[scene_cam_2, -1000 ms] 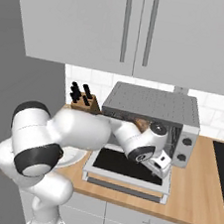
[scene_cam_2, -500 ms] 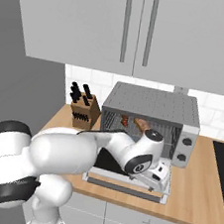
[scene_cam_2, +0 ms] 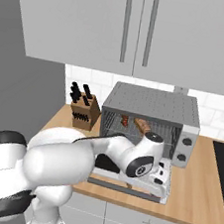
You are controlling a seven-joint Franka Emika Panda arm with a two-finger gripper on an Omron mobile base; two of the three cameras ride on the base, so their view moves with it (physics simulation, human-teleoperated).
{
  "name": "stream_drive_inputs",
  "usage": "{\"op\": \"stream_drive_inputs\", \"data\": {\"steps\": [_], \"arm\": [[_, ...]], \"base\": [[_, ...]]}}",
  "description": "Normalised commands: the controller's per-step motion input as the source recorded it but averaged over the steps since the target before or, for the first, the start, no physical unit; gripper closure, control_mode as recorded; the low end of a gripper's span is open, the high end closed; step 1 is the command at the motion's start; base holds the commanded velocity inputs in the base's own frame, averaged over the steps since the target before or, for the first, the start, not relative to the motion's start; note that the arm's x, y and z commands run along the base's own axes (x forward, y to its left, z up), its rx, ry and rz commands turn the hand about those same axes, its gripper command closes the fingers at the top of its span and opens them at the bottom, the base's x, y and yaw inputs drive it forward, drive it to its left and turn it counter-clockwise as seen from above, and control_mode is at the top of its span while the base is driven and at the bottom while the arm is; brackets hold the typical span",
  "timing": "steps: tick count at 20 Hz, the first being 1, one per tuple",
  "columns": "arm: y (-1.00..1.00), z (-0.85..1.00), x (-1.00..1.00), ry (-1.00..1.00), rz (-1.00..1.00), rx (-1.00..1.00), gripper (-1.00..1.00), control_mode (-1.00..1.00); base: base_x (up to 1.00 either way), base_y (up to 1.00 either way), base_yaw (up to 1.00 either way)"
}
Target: Pick up the kebab skewer and baguette bread, and place them inside the toaster oven. Close the toaster oven door and start by setting the timer.
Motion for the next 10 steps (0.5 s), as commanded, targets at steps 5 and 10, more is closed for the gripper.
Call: {"op": "stream_drive_inputs", "data": {"steps": [5,10], "arm": [[0.36,-0.32,-0.26,0.0,0.02,0.0,-1.0,-1.0],[0.52,-0.55,0.13,0.0,0.0,0.0,-1.0,-1.0]], "base": [[0.0,0.0,0.0],[0.0,0.0,0.0]]}}
